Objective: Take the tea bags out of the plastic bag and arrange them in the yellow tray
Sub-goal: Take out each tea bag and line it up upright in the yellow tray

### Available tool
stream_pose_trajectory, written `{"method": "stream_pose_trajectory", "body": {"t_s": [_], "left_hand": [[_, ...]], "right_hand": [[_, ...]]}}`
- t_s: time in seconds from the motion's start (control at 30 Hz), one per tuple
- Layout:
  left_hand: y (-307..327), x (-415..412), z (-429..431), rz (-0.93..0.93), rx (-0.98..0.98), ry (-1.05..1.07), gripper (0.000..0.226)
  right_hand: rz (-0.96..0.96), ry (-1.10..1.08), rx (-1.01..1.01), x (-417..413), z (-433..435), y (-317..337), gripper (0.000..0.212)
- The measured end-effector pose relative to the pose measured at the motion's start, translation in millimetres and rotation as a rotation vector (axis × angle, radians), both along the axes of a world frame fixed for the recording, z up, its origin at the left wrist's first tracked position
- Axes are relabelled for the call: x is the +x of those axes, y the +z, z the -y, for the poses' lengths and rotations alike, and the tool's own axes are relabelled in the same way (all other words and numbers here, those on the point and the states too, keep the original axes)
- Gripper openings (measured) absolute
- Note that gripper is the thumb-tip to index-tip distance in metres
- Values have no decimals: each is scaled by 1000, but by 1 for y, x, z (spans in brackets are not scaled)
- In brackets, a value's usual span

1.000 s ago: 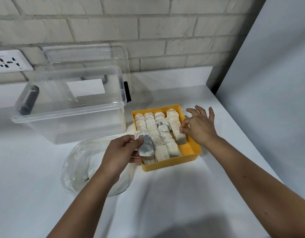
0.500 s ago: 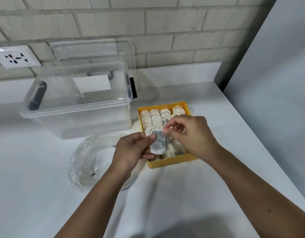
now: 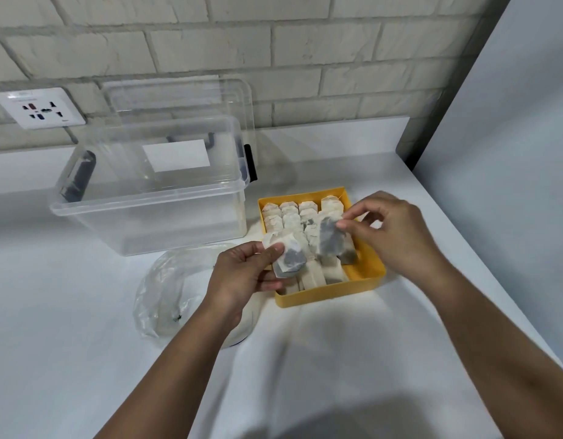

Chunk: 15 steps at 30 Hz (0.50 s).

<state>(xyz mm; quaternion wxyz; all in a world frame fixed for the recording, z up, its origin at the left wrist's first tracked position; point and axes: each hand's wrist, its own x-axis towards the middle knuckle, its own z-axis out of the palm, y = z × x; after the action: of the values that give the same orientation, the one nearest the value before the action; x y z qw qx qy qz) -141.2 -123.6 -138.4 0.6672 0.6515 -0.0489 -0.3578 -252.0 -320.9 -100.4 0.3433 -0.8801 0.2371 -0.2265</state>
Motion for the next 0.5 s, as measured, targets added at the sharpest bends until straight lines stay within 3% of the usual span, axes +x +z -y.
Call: {"method": "stream_pose_trajectory", "body": {"t_s": [0.1, 0.2, 0.3, 0.5], "left_hand": [[-1, 1, -2, 3, 5, -16, 16], [-3, 1, -1, 9, 24, -38, 16], [-7, 2, 2, 26, 57, -58, 20], [-11, 0, 3, 16, 72, -57, 18]], "right_hand": [[-108, -47, -68, -14, 25, 2, 9], [-358, -18, -260, -22, 36, -13, 10], [-553, 18, -300, -23, 41, -31, 10], [-565, -8, -319, -2, 47, -58, 16]]}}
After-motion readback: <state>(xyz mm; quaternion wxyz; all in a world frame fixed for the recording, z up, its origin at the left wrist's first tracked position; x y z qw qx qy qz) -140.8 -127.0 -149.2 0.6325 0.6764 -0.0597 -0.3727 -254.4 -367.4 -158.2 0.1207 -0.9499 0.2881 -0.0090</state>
